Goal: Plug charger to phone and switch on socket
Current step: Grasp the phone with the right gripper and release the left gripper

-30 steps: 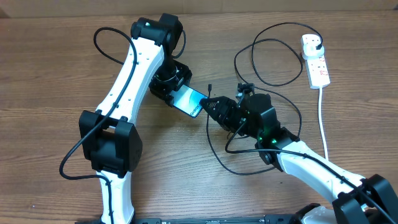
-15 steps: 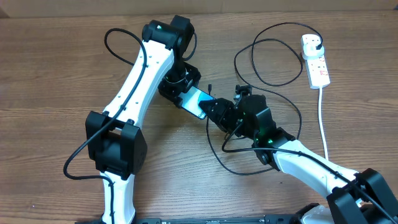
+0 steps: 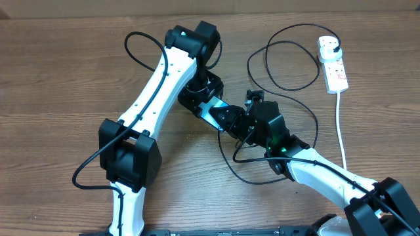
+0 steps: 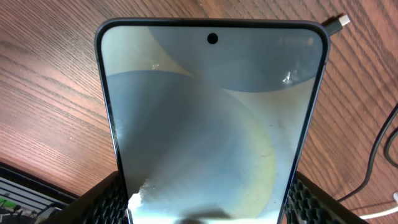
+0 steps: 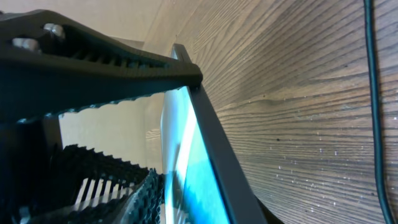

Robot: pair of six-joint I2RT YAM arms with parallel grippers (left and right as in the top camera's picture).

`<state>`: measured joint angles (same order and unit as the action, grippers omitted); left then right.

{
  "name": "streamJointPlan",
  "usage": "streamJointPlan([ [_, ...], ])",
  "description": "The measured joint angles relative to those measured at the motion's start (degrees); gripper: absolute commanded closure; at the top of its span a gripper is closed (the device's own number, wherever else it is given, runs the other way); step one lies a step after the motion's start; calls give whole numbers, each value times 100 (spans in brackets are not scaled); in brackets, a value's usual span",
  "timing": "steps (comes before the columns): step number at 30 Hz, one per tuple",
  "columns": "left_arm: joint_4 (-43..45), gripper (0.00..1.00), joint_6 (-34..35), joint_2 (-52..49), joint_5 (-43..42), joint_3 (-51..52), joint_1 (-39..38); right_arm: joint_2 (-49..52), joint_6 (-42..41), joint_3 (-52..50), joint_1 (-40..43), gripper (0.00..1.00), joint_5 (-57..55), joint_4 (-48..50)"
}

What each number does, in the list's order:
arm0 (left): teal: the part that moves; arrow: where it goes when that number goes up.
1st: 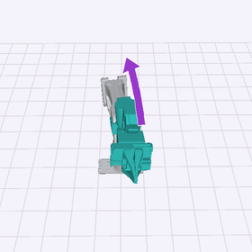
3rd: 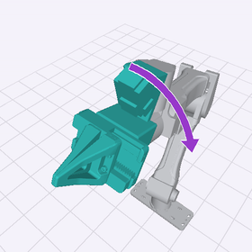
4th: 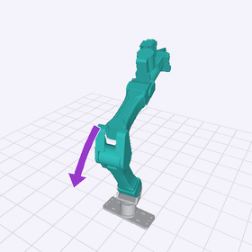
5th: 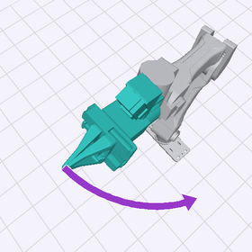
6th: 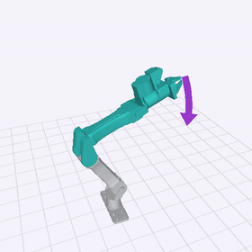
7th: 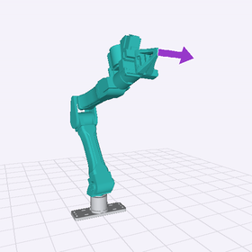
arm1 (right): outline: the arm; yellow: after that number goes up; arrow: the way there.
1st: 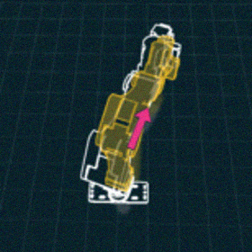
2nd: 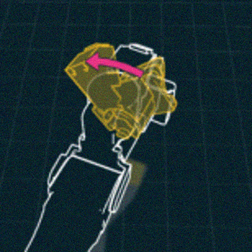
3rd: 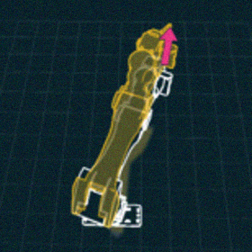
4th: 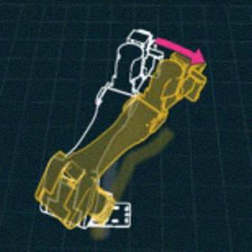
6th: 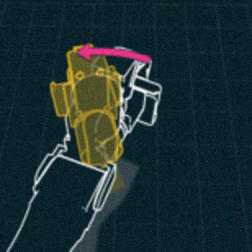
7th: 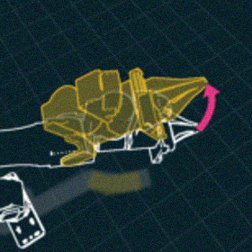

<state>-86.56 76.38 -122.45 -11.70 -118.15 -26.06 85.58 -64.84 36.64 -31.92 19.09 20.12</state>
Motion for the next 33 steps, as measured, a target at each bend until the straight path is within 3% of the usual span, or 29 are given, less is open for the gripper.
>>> streamJointPlan([
  [33,-22,96,2,0,-2,0,-11,11,-24,0,2,83,-9,144],
])
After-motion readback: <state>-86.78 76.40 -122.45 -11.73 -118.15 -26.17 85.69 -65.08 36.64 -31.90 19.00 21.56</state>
